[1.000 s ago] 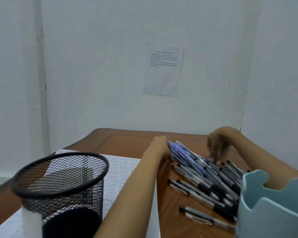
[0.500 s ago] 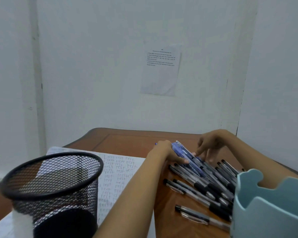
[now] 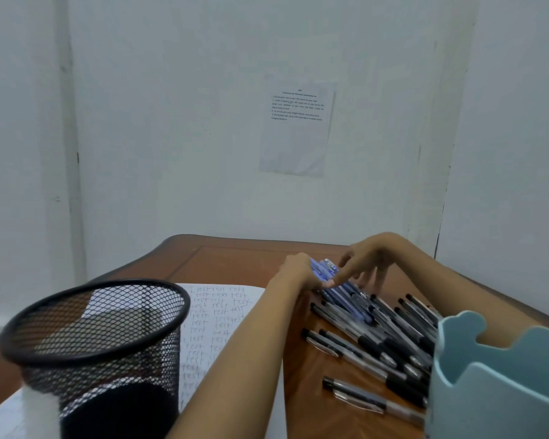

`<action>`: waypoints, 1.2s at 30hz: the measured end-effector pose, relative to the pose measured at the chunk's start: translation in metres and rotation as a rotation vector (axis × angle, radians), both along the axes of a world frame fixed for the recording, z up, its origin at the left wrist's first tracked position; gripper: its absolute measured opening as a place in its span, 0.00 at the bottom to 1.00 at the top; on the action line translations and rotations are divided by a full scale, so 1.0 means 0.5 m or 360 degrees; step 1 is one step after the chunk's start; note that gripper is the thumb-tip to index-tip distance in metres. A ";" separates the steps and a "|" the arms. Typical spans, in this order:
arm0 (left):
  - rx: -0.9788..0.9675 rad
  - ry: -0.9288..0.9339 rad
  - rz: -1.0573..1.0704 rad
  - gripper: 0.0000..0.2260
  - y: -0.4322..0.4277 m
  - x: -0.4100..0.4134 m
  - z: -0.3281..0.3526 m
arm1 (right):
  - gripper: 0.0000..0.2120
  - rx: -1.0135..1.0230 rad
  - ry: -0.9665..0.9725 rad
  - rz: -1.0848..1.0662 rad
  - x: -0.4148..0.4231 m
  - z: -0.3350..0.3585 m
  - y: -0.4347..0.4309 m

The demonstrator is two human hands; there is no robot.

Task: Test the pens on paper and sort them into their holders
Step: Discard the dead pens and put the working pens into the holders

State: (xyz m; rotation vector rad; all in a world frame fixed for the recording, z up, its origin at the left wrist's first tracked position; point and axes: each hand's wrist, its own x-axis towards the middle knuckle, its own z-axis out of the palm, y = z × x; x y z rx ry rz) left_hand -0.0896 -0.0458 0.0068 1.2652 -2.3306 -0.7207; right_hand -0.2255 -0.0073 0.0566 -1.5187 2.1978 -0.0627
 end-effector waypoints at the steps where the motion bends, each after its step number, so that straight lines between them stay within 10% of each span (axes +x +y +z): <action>1: 0.0016 -0.0001 0.0014 0.20 -0.002 -0.001 0.000 | 0.49 0.0012 0.0019 -0.0009 0.004 -0.003 0.000; 6: 0.0010 0.0045 0.0106 0.15 -0.012 0.002 -0.004 | 0.62 0.0000 0.0096 -0.0049 0.018 -0.020 0.002; 16: -0.0228 -0.0019 0.0477 0.14 -0.040 0.070 -0.010 | 0.34 -0.0228 0.0403 0.0099 0.097 -0.047 -0.006; 36: -0.0201 -0.0518 0.0263 0.16 -0.032 0.069 -0.019 | 0.22 -0.0394 0.0402 -0.0106 0.084 -0.068 -0.048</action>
